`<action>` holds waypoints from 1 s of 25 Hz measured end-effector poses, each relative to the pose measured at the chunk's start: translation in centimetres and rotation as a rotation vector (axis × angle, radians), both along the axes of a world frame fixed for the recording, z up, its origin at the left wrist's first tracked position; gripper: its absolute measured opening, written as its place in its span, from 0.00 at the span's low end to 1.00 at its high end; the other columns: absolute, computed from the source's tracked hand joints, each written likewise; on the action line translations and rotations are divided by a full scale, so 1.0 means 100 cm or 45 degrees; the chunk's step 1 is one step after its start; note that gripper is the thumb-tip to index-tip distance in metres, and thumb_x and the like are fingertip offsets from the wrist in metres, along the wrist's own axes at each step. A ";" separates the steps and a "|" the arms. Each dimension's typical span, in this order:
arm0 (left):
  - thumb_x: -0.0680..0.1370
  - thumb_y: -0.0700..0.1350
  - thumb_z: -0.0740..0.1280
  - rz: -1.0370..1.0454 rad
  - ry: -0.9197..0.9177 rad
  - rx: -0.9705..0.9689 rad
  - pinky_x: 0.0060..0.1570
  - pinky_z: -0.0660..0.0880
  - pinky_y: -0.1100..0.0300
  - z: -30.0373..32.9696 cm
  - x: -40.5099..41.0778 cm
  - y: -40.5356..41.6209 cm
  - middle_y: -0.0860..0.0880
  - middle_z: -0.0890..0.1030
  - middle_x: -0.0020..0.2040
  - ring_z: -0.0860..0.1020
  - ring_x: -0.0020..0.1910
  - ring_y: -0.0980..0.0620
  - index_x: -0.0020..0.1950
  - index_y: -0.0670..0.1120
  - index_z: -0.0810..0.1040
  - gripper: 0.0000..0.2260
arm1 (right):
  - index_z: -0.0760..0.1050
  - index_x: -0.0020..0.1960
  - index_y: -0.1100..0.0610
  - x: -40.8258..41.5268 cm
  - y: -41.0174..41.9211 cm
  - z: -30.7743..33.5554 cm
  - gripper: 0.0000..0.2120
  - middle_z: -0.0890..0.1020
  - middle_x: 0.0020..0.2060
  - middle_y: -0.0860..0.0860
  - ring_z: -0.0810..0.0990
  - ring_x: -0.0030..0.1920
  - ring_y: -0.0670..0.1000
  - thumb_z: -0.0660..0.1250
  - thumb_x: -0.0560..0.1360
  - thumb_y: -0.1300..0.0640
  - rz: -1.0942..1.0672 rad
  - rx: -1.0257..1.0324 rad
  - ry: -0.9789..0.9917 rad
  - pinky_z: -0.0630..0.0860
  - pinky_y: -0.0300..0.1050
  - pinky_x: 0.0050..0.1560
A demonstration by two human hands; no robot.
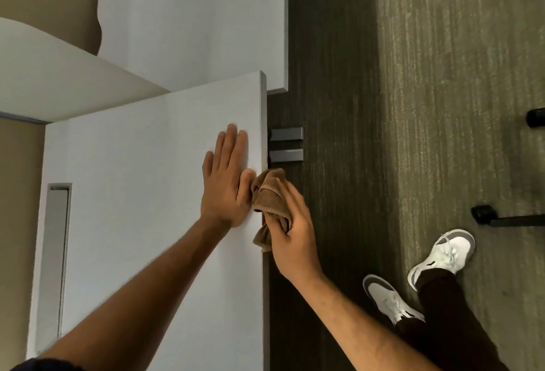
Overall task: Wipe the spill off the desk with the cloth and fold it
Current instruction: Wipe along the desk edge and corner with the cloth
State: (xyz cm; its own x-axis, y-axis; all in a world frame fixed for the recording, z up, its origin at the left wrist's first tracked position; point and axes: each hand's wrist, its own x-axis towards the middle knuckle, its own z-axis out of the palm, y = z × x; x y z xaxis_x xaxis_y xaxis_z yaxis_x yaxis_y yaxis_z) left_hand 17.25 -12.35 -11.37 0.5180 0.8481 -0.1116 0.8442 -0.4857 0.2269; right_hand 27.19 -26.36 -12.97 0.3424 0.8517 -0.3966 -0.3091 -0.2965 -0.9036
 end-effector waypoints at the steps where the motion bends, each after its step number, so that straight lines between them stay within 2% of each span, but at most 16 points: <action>1: 0.84 0.55 0.47 -0.005 -0.007 0.005 0.82 0.45 0.40 0.000 0.000 0.000 0.48 0.47 0.87 0.45 0.86 0.49 0.86 0.48 0.51 0.30 | 0.63 0.77 0.39 0.001 -0.008 0.000 0.28 0.66 0.76 0.39 0.66 0.74 0.41 0.67 0.80 0.52 0.028 0.011 -0.003 0.69 0.53 0.75; 4: 0.85 0.60 0.44 -0.010 -0.003 0.006 0.82 0.45 0.38 0.000 0.000 0.001 0.49 0.47 0.87 0.45 0.86 0.49 0.86 0.48 0.50 0.31 | 0.62 0.76 0.34 -0.004 -0.042 0.002 0.29 0.66 0.75 0.34 0.65 0.74 0.39 0.67 0.80 0.52 0.160 -0.027 0.054 0.68 0.52 0.76; 7: 0.85 0.62 0.42 -0.010 0.014 0.015 0.82 0.46 0.38 0.000 -0.001 0.002 0.49 0.47 0.87 0.45 0.86 0.48 0.86 0.48 0.50 0.32 | 0.61 0.75 0.32 -0.007 -0.072 0.002 0.29 0.66 0.75 0.34 0.64 0.75 0.39 0.67 0.80 0.53 0.248 -0.061 0.132 0.66 0.55 0.77; 11: 0.85 0.62 0.42 -0.003 0.002 0.014 0.82 0.46 0.37 -0.003 -0.003 0.002 0.50 0.46 0.87 0.45 0.86 0.49 0.86 0.49 0.49 0.32 | 0.52 0.74 0.23 -0.013 -0.063 0.011 0.33 0.54 0.76 0.26 0.58 0.77 0.35 0.64 0.80 0.50 0.244 -0.010 0.053 0.60 0.46 0.78; 14: 0.84 0.61 0.44 0.004 -0.032 -0.005 0.82 0.45 0.38 -0.002 -0.001 0.002 0.49 0.47 0.87 0.45 0.86 0.49 0.86 0.49 0.50 0.32 | 0.45 0.75 0.23 -0.016 -0.037 0.014 0.33 0.47 0.80 0.32 0.53 0.79 0.39 0.59 0.80 0.45 0.200 0.072 -0.009 0.58 0.46 0.78; 17: 0.84 0.57 0.46 0.009 -0.026 -0.022 0.82 0.44 0.38 -0.001 0.000 0.001 0.48 0.46 0.87 0.44 0.86 0.49 0.86 0.47 0.51 0.31 | 0.50 0.78 0.29 -0.013 -0.016 0.009 0.32 0.53 0.82 0.38 0.57 0.80 0.46 0.61 0.81 0.48 0.057 0.099 0.100 0.65 0.58 0.77; 19: 0.84 0.56 0.46 0.009 -0.024 -0.018 0.82 0.45 0.39 0.001 0.000 0.000 0.47 0.47 0.87 0.44 0.86 0.48 0.86 0.47 0.51 0.31 | 0.55 0.78 0.32 -0.010 -0.003 0.007 0.30 0.62 0.80 0.44 0.66 0.78 0.57 0.62 0.81 0.48 -0.054 0.052 0.226 0.72 0.67 0.70; 20: 0.84 0.56 0.46 0.008 -0.025 -0.017 0.82 0.45 0.39 0.002 0.001 0.000 0.47 0.47 0.87 0.44 0.86 0.48 0.86 0.47 0.51 0.31 | 0.57 0.79 0.36 -0.008 0.004 0.006 0.29 0.66 0.78 0.46 0.70 0.75 0.58 0.62 0.81 0.49 -0.096 0.021 0.248 0.75 0.67 0.67; 21: 0.84 0.56 0.46 0.008 -0.025 -0.017 0.82 0.45 0.38 0.002 0.001 -0.001 0.47 0.47 0.87 0.44 0.86 0.48 0.86 0.47 0.51 0.30 | 0.59 0.80 0.40 -0.006 0.012 0.005 0.28 0.71 0.76 0.48 0.74 0.73 0.55 0.62 0.82 0.51 -0.133 0.002 0.242 0.79 0.62 0.64; 22: 0.84 0.56 0.45 0.008 -0.022 -0.018 0.82 0.45 0.38 0.002 0.001 -0.001 0.47 0.47 0.87 0.44 0.86 0.48 0.86 0.47 0.51 0.30 | 0.62 0.79 0.45 -0.003 0.019 0.003 0.26 0.75 0.72 0.49 0.78 0.68 0.50 0.62 0.82 0.53 -0.175 -0.004 0.231 0.82 0.53 0.59; 24: 0.84 0.57 0.46 0.008 -0.015 -0.023 0.82 0.46 0.38 0.002 0.002 -0.001 0.47 0.47 0.87 0.44 0.86 0.48 0.86 0.47 0.51 0.31 | 0.70 0.74 0.50 0.005 0.038 0.001 0.20 0.83 0.59 0.41 0.83 0.57 0.40 0.62 0.83 0.54 -0.268 -0.033 0.231 0.80 0.32 0.50; 25: 0.84 0.57 0.46 0.008 -0.013 -0.028 0.82 0.46 0.38 0.002 0.002 0.000 0.47 0.47 0.87 0.44 0.86 0.48 0.86 0.47 0.51 0.31 | 0.74 0.70 0.49 0.011 0.048 0.001 0.15 0.84 0.53 0.36 0.82 0.54 0.37 0.61 0.83 0.54 -0.313 -0.039 0.254 0.77 0.28 0.48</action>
State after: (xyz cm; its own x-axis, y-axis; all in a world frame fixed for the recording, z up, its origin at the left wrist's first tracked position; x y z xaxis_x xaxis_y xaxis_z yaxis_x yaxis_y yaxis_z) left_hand 17.46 -12.37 -11.14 0.5136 0.8489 -0.1249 0.8449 -0.4749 0.2463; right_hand 28.34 -21.53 -12.91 0.4497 0.7397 -0.5006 -0.5452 -0.2166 -0.8098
